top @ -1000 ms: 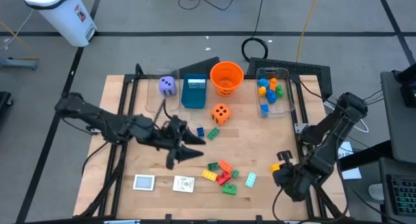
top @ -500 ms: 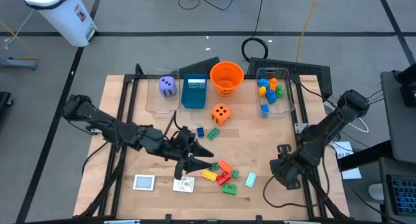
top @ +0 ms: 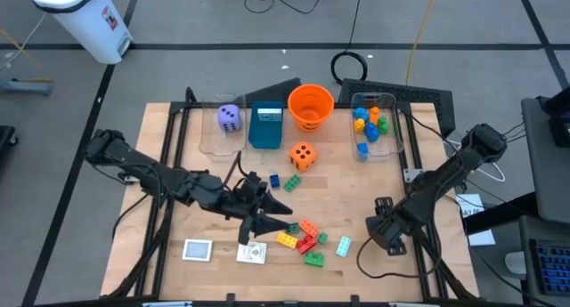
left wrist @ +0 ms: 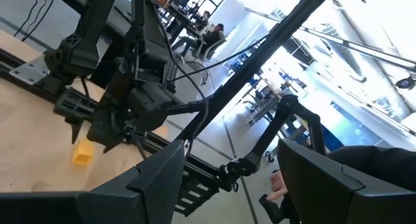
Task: Pick & Place Toys
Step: Put the yellow game piece into the right transparent bin
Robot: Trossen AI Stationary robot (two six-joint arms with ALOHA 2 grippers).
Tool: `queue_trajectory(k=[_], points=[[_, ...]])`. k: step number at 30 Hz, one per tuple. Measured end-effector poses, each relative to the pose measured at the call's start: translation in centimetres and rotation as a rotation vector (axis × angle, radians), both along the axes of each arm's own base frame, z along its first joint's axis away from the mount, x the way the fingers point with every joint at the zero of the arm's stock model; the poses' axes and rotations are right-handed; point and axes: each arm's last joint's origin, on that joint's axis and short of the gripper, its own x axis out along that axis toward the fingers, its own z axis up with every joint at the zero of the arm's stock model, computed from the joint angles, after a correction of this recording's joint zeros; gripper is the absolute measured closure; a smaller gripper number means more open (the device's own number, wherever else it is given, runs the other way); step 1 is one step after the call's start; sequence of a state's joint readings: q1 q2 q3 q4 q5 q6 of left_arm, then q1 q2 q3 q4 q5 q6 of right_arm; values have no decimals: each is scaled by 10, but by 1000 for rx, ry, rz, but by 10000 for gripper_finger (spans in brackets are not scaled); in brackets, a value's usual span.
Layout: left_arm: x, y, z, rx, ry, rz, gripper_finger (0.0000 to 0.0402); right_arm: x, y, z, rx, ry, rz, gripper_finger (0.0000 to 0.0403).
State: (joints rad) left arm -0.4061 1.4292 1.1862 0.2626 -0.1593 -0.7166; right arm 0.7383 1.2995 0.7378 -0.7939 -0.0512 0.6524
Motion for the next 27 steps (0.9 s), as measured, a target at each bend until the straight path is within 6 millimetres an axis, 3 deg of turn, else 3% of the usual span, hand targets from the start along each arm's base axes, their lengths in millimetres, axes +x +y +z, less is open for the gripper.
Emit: queue_trajectory(k=[9, 20, 27], points=[[1, 1, 0, -1, 5, 4, 144, 1, -4, -6, -59, -57, -53, 135], [1, 2, 0, -3, 6, 6, 144, 3, -3, -6, -58, -85, -36, 267], [1, 2, 0, -3, 6, 6, 144, 10, 1, -4, 8, -142, -96, 270]])
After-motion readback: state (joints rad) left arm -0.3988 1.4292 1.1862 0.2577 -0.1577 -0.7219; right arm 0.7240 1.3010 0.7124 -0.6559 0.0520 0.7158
